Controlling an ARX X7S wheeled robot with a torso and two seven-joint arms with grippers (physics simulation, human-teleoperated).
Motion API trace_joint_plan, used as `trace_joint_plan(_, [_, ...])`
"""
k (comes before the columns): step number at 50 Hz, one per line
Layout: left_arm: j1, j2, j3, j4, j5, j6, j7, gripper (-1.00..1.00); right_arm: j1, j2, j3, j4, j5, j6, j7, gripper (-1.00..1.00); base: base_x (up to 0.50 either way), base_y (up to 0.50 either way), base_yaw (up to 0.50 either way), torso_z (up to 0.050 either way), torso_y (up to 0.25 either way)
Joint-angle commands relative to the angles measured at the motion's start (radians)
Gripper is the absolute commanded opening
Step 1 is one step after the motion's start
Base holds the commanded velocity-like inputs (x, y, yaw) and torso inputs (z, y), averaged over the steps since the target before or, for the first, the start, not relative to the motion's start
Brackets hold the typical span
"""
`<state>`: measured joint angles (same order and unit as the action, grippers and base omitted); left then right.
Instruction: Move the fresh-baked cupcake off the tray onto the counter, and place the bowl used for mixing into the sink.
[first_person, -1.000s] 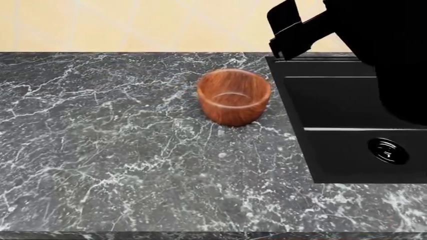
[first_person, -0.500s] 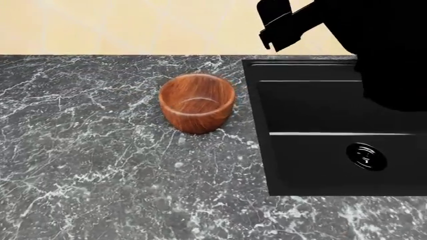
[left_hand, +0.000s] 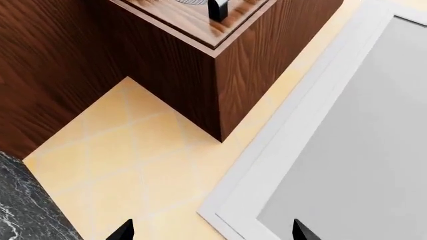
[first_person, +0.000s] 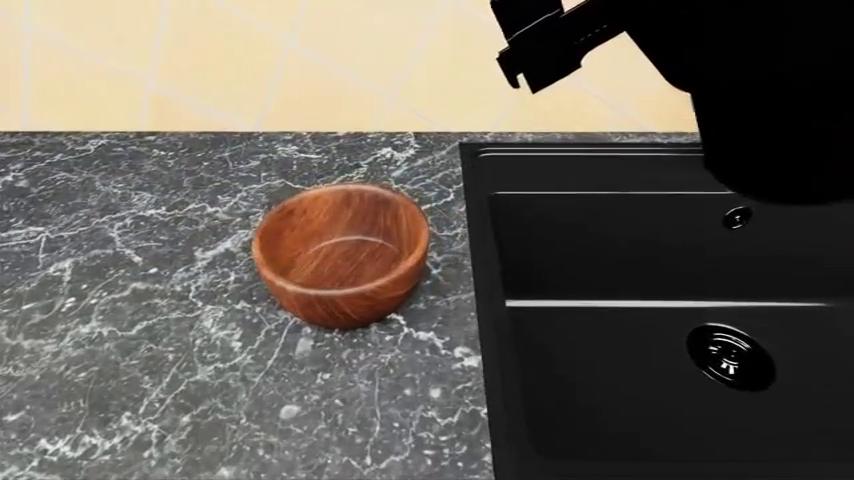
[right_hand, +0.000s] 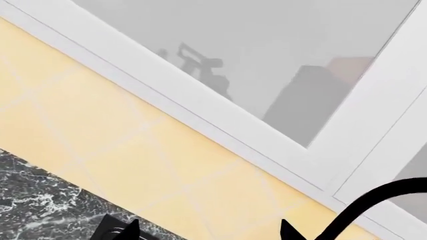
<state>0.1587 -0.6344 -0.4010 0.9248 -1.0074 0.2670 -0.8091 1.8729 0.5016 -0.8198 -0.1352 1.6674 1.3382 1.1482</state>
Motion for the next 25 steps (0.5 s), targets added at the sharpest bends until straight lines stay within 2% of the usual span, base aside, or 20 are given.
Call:
trace_joint_plan(1, [0.004,-0.006,-0.009,0.005,-0.006,0.003,-0.007,1.0,0.018,-0.04,-0.005,0.054,0.046,-0.015,0.03,1.0,0.0,0.0,0.0,0.0,0.0])
trace_joint_plan(12, [0.005,-0.006,-0.009,0.005,-0.004,0.005,-0.009,1.0,-0.029,-0.125,0.036,0.138,0.125,-0.117,0.016,1.0,0.0,0.0,0.0,0.0,0.0])
trace_joint_plan(17, [0.003,-0.007,-0.008,0.005,-0.003,0.004,-0.01,1.0,-0.054,-0.151,0.049,0.191,0.228,-0.165,0.096,1.0,0.0,0.0,0.0,0.0,0.0])
trace_joint_plan(20, [0.005,-0.005,-0.008,0.003,-0.002,0.006,-0.008,1.0,-0.102,-0.163,0.091,0.224,0.318,-0.261,0.172,1.0,0.0,0.0,0.0,0.0,0.0])
trace_joint_plan(25, [0.006,-0.005,-0.006,0.004,0.001,0.006,-0.009,1.0,-0.125,-0.176,0.092,0.237,0.331,-0.287,0.178,1.0,0.0,0.0,0.0,0.0,0.0])
